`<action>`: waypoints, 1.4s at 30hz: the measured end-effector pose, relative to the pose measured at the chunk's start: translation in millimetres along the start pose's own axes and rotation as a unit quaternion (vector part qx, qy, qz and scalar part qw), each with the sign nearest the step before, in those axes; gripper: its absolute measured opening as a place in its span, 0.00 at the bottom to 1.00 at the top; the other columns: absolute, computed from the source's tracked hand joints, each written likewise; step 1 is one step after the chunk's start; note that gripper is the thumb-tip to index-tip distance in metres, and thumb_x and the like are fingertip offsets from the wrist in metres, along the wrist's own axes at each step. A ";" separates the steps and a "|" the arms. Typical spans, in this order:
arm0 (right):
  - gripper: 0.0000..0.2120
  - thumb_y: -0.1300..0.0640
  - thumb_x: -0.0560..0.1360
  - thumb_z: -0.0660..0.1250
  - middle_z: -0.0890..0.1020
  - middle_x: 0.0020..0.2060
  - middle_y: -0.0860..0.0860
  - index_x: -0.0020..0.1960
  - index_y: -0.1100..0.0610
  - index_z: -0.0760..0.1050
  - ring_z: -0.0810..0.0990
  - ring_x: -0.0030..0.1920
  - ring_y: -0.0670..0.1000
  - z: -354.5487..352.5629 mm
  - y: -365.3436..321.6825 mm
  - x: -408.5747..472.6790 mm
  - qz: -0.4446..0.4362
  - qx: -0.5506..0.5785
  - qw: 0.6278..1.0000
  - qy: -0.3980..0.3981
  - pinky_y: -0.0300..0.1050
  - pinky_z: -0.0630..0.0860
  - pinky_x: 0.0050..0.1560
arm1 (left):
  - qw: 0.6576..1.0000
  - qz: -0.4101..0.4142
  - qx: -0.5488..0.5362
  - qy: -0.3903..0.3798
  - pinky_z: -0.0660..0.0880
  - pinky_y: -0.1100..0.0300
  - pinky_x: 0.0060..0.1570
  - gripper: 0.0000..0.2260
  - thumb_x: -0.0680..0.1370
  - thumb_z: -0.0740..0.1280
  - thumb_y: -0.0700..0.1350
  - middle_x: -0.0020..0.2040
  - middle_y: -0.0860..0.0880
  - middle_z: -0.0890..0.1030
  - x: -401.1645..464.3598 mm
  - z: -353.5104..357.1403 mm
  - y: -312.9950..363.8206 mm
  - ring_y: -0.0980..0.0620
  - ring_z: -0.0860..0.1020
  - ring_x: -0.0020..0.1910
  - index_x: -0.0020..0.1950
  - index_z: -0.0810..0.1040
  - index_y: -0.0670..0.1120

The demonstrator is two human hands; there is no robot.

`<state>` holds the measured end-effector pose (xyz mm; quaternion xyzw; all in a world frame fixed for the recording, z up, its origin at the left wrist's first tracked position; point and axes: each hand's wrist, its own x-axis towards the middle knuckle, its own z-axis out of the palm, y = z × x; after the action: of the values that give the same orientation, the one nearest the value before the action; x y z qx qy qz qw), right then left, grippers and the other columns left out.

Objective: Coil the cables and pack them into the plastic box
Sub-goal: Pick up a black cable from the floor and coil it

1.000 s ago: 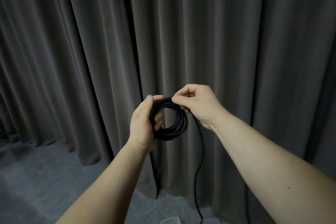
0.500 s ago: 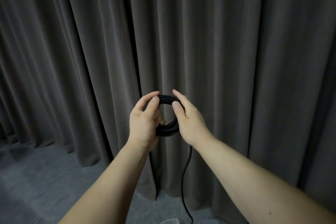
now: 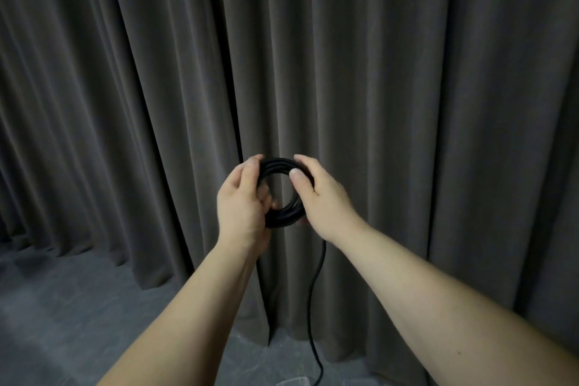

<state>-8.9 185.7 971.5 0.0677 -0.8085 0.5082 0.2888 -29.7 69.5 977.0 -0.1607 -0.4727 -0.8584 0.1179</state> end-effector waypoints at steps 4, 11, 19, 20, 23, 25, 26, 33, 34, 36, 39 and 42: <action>0.15 0.61 0.76 0.64 0.78 0.37 0.56 0.61 0.55 0.65 0.77 0.27 0.54 -6.6 15.7 -14.3 0.112 0.050 0.980 -0.155 0.39 0.72 0.27 | 0.995 0.037 -0.039 0.084 0.62 0.62 0.24 0.09 0.82 0.61 0.46 0.22 0.54 0.62 18.1 -18.3 13.1 0.56 0.59 0.21 0.45 0.77 0.46; 0.13 0.64 0.77 0.59 0.80 0.42 0.49 0.55 0.49 0.74 0.80 0.43 0.52 -12.6 13.5 -15.0 0.015 -0.196 0.971 -0.138 0.42 0.75 0.42 | 0.981 0.066 0.020 0.184 0.62 0.59 0.28 0.08 0.80 0.63 0.47 0.23 0.53 0.64 34.9 -40.9 8.9 0.55 0.61 0.24 0.49 0.77 0.43; 0.24 0.67 0.76 0.60 0.78 0.63 0.54 0.69 0.50 0.71 0.77 0.54 0.48 -23.5 -1.1 -4.4 0.082 -0.226 0.947 -0.215 0.33 0.69 0.51 | 0.970 0.097 0.056 0.218 0.62 0.62 0.25 0.09 0.80 0.63 0.46 0.26 0.52 0.67 42.4 -52.8 13.0 0.56 0.63 0.22 0.55 0.78 0.43; 0.20 0.65 0.76 0.61 0.80 0.59 0.53 0.65 0.52 0.73 0.77 0.55 0.50 -22.5 0.2 -4.8 0.071 -0.237 0.954 -0.172 0.37 0.69 0.51 | 0.969 0.102 0.066 0.214 0.64 0.61 0.26 0.08 0.80 0.63 0.47 0.27 0.50 0.68 43.0 -54.5 12.4 0.56 0.65 0.22 0.54 0.78 0.44; 0.13 0.62 0.75 0.58 0.82 0.52 0.51 0.55 0.50 0.75 0.78 0.54 0.53 -13.7 -4.7 -8.5 0.013 -0.303 0.944 -0.130 0.43 0.74 0.52 | 0.967 0.111 0.102 0.207 0.80 0.45 0.46 0.10 0.74 0.66 0.56 0.43 0.36 0.81 46.0 -58.7 6.9 0.39 0.81 0.43 0.50 0.80 0.52; 0.15 0.62 0.76 0.57 0.82 0.52 0.49 0.55 0.48 0.77 0.78 0.54 0.53 -13.7 -14.6 -12.6 -0.037 -0.344 0.926 -0.152 0.46 0.75 0.53 | 0.963 0.117 0.130 0.206 0.74 0.37 0.60 0.13 0.70 0.66 0.60 0.56 0.35 0.80 50.1 -64.4 3.8 0.35 0.77 0.59 0.49 0.81 0.55; 0.16 0.63 0.76 0.57 0.81 0.53 0.48 0.56 0.47 0.77 0.78 0.55 0.53 -15.7 -20.1 -14.5 -0.060 -0.367 0.912 -0.172 0.46 0.75 0.53 | 0.961 0.124 0.143 0.201 0.74 0.37 0.61 0.14 0.70 0.65 0.61 0.57 0.36 0.80 49.6 -65.7 4.3 0.35 0.77 0.60 0.50 0.81 0.56; 0.18 0.62 0.76 0.60 0.82 0.53 0.45 0.56 0.46 0.81 0.78 0.56 0.49 -10.1 -50.1 -9.7 -0.154 -0.380 0.847 -0.338 0.42 0.74 0.57 | 0.975 0.089 0.192 0.073 0.77 0.51 0.45 0.11 0.73 0.67 0.56 0.41 0.42 0.80 34.4 -46.5 0.5 0.47 0.78 0.38 0.52 0.81 0.53; 0.15 0.62 0.75 0.62 0.84 0.50 0.46 0.54 0.48 0.83 0.80 0.53 0.47 -9.2 -51.5 -6.7 -0.158 -0.320 0.873 -0.332 0.40 0.74 0.56 | 0.978 0.074 0.190 0.038 0.75 0.55 0.40 0.10 0.76 0.67 0.53 0.39 0.45 0.78 31.5 -43.0 -2.2 0.50 0.76 0.35 0.53 0.81 0.51; 0.08 0.61 0.73 0.68 0.85 0.43 0.48 0.48 0.52 0.84 0.82 0.46 0.47 -10.6 -51.7 0.3 -0.137 -0.157 0.942 -0.263 0.42 0.77 0.52 | 0.985 0.033 0.170 -0.025 0.75 0.58 0.38 0.07 0.80 0.65 0.46 0.41 0.45 0.81 23.9 -36.6 -7.8 0.52 0.79 0.36 0.55 0.80 0.46; 0.10 0.53 0.65 0.78 0.79 0.32 0.45 0.38 0.52 0.77 0.76 0.34 0.43 -11.9 -39.2 9.5 -0.088 -0.080 0.986 -0.116 0.42 0.74 0.39 | 0.990 -0.037 0.094 -0.100 0.70 0.61 0.32 0.10 0.82 0.62 0.45 0.40 0.46 0.80 10.8 -29.7 -10.6 0.54 0.74 0.31 0.57 0.80 0.43; 0.20 0.44 0.61 0.79 0.74 0.29 0.45 0.36 0.53 0.71 0.71 0.31 0.45 -9.4 -28.6 8.5 -0.042 -0.120 0.991 -0.028 0.42 0.70 0.34 | 0.989 -0.092 0.036 -0.108 0.66 0.60 0.31 0.13 0.82 0.59 0.46 0.29 0.49 0.71 5.3 -24.2 -12.3 0.56 0.65 0.25 0.58 0.79 0.42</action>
<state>-0.7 181.7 1001.4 0.0802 -0.8679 0.3926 0.2934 -42.9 55.1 957.4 -0.2041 -0.5258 -0.8257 -0.0079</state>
